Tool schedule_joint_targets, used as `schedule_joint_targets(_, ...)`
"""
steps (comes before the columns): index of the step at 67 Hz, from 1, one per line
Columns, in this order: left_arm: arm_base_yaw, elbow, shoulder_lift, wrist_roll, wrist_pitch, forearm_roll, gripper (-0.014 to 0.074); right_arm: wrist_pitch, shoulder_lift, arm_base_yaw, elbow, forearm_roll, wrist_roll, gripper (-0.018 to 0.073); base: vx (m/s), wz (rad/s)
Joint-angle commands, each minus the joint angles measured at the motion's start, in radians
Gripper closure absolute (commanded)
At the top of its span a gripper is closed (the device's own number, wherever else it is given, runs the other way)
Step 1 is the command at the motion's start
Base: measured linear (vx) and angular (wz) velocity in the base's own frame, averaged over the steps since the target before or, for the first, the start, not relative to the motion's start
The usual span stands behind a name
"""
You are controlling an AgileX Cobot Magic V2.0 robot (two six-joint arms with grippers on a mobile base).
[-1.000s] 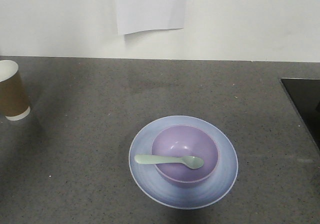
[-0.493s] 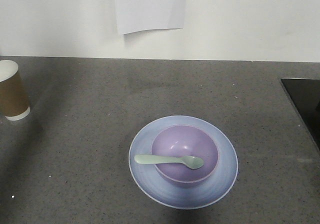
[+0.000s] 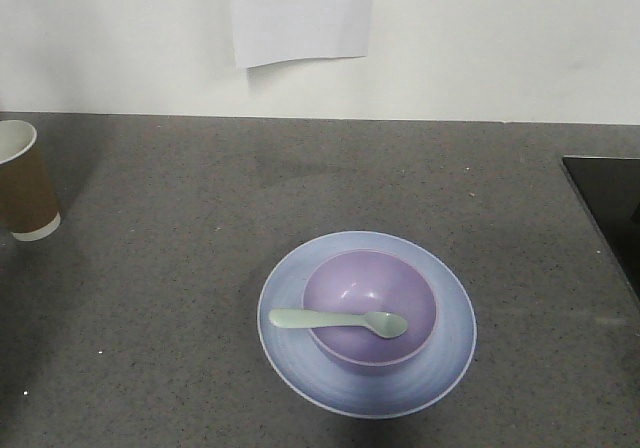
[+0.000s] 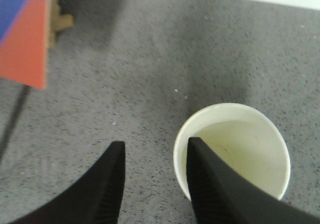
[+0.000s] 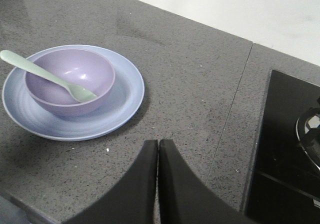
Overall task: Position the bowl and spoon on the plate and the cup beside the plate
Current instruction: 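Grasp the brown paper cup rim with the left gripper and lift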
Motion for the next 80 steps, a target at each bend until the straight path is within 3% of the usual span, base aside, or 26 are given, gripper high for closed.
schedule_joint_targets(1,0.004,-0.026,-0.014,0.015,-0.039,-0.030,0.0303,-0.060,0.014,-0.003,-0.020,0.017,-0.001,0.0566,0.00,0.00)
schedule_joint_targets(57,0.004,-0.025,0.155,0.033,0.016,-0.029,0.0309,-0.050,0.014,-0.003,-0.020,0.052,0.000,0.0566,0.00,0.00)
schedule_joint_targets(66,0.004,-0.025,0.155,0.049,0.018,-0.031,0.0379,-0.052,0.014,-0.003,-0.020,0.052,0.000,0.0566,0.00,0.00)
schedule_joint_targets(80,0.003,-0.026,0.148,0.074,0.017,-0.042,0.0605,-0.051,0.014,-0.003,-0.020,0.055,0.003,0.0566,0.00,0.00)
